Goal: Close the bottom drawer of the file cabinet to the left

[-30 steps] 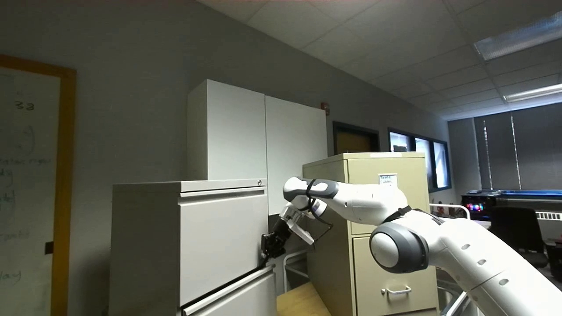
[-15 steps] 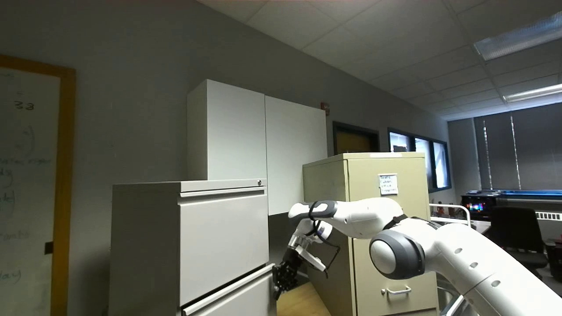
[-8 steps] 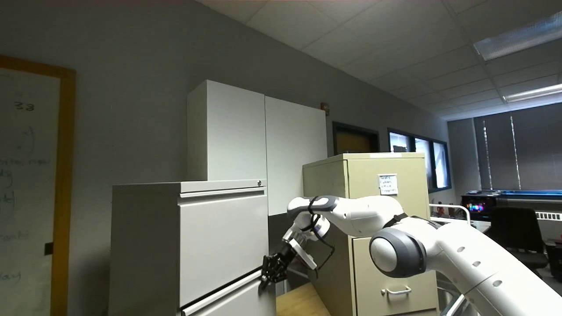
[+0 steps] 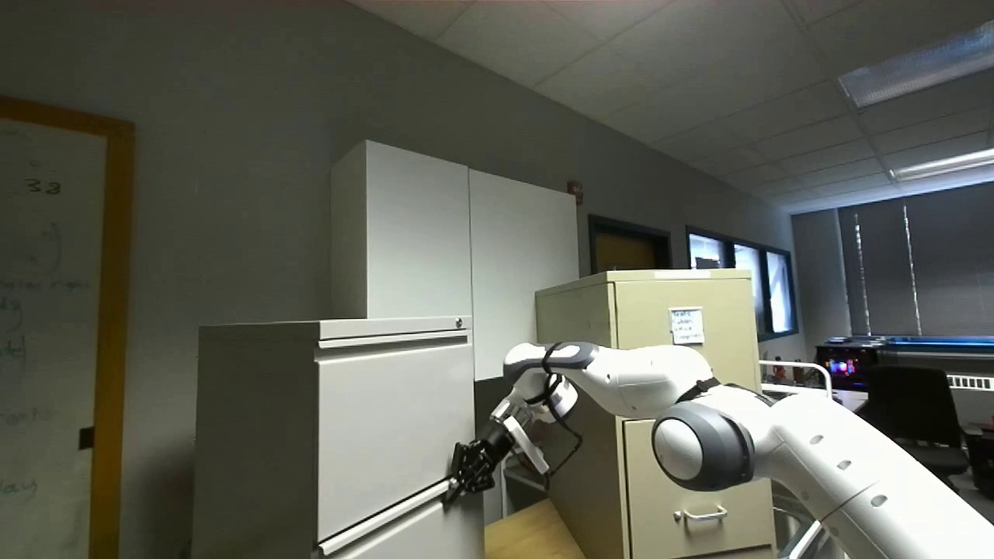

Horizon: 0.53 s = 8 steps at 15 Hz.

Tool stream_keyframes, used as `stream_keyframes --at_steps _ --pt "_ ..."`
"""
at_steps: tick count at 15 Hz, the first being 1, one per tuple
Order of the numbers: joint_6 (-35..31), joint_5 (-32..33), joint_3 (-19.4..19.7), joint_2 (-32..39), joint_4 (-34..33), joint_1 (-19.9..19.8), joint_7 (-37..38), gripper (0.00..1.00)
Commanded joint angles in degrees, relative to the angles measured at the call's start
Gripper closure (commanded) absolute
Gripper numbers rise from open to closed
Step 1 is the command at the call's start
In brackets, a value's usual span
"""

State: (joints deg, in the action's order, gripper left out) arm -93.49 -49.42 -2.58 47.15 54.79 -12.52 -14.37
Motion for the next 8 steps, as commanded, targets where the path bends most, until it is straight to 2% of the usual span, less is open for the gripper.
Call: stream_keyframes --at_steps 1,8 --pt "-0.7 -0.3 -2.3 2.3 -5.5 0.3 1.2 1.00" --pt "-0.9 2.0 -2.7 4.1 -10.1 1.9 2.2 1.00"
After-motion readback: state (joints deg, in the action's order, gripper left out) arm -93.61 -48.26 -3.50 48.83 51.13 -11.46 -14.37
